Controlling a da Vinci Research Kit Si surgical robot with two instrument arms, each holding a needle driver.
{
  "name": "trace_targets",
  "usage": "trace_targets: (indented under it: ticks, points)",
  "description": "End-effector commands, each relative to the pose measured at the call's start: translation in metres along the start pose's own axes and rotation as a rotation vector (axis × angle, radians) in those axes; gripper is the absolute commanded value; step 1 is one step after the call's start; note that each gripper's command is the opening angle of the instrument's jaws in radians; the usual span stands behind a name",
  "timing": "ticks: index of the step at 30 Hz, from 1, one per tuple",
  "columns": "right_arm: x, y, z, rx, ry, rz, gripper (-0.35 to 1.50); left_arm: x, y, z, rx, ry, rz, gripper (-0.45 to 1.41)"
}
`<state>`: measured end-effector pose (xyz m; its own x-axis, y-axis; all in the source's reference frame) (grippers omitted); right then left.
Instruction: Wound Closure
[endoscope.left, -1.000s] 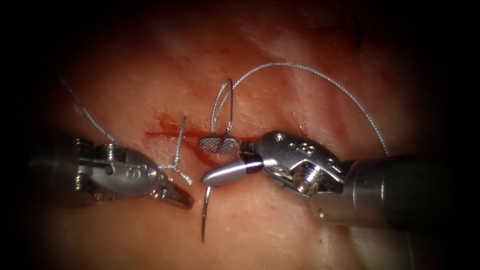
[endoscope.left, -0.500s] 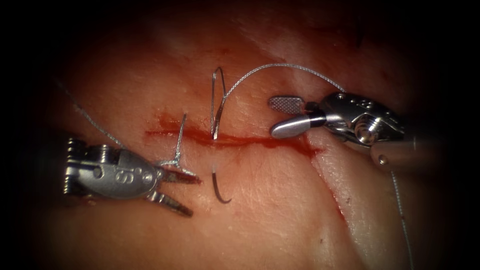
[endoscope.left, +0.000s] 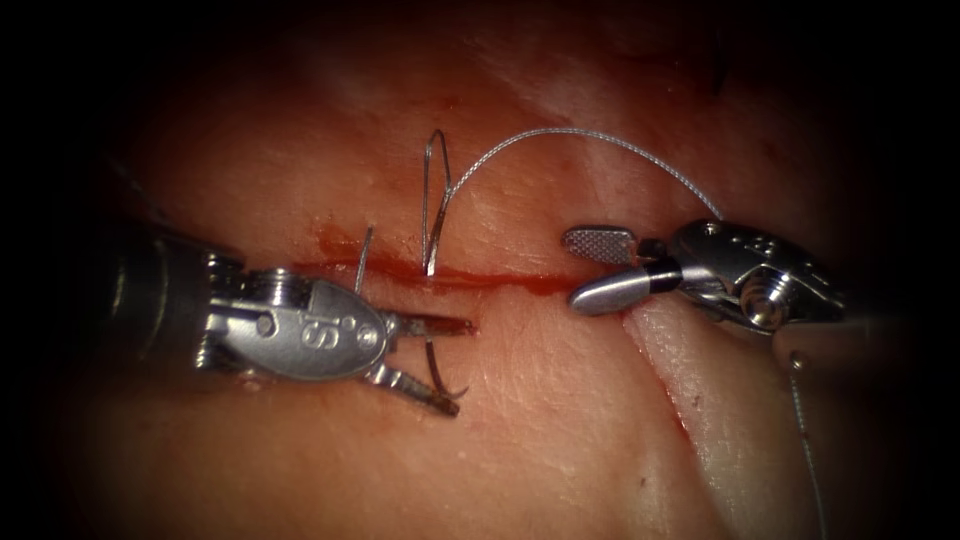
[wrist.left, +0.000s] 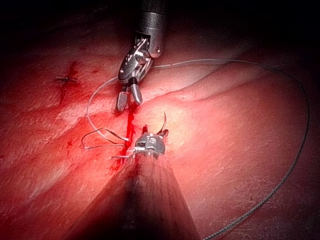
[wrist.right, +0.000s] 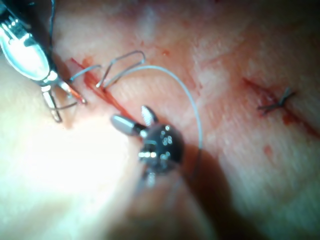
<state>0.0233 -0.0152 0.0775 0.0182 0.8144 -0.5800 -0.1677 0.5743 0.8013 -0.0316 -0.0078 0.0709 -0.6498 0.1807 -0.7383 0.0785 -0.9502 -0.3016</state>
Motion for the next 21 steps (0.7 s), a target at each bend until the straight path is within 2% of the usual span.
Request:
trace_targets:
  ticks: [1, 2, 3, 4, 8, 12, 13, 21]
  points:
    - [-0.0005, 0.0002, 0.0008, 0.003, 0.001, 0.0, 1.31, -0.0004, 0.0001, 0.001, 0.001, 0.0, 0.004, 0.04]
    - [-0.0005, 0.0002, 0.0008, 0.003, 0.001, 0.0, 1.31, -0.0006, 0.0002, 0.0012, 0.003, -0.002, 0.011, -0.01]
    - [-0.0005, 0.0002, 0.0008, 0.003, 0.001, 0.0, 1.31, -0.0009, 0.0004, 0.0012, 0.007, -0.002, -0.011, -0.32]
    - [-0.0005, 0.0002, 0.0008, 0.003, 0.001, 0.0, 1.31, -0.0009, 0.0006, 0.001, 0.015, -0.004, -0.035, -0.45]
    - [-0.0008, 0.0003, 0.0009, 0.002, 0.001, -0.002, 1.31, 0.0005, 0.001, -0.0006, 0.051, 0.007, -0.15, -0.45]
    - [-0.0009, 0.0003, 0.0009, 0.002, 0.001, -0.003, 1.29, 0.0025, 0.0009, -0.0021, 0.038, 0.173, -0.324, -0.45]
    - [-0.0009, 0.0003, 0.0009, 0.002, 0.001, -0.003, 1.29, 0.0035, 0.0009, -0.0027, 0.012, 0.239, -0.413, -0.45]
    - [-0.001, 0.0002, 0.0009, 0.005, -0.001, -0.005, 1.29, 0.0057, 0.0021, -0.0034, -0.146, 0.384, -0.651, -0.45]
